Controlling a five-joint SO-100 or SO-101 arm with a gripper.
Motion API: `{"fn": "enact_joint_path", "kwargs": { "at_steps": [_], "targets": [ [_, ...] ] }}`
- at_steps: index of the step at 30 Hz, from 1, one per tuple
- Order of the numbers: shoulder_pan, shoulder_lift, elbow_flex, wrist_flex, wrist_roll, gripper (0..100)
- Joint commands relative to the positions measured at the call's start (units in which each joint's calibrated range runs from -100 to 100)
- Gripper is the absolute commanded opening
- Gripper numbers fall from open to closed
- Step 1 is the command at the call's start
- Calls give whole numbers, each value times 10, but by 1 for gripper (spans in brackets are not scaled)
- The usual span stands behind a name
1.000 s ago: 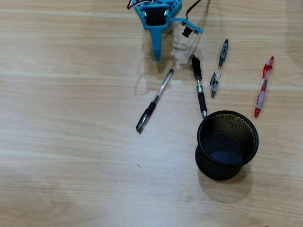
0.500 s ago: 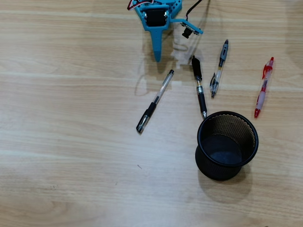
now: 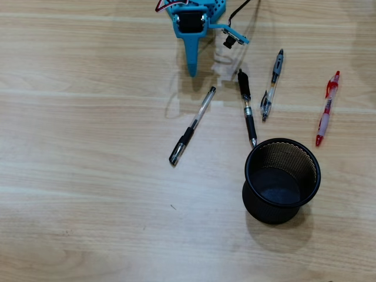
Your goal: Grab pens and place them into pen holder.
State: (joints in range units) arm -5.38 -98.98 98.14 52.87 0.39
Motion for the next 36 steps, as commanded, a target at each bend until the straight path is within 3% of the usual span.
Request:
{"fn": "enact_joint_path", "kwargs": {
  "at_steps": [1,5,13,17,19,28,30,36],
  "targets": [
    [7,-4,-119,1,1,3],
    [6,2,-254,8,1,3],
    [39,3,-295,2,-8,3],
    [41,3,-294,5,-86,3],
    [39,7,-296,2,-170,3],
    [40,206,-392,10,-435,3],
    [39,270,-434,11,-465,3],
    [38,444,-561,32,-472,3]
  ]
}}
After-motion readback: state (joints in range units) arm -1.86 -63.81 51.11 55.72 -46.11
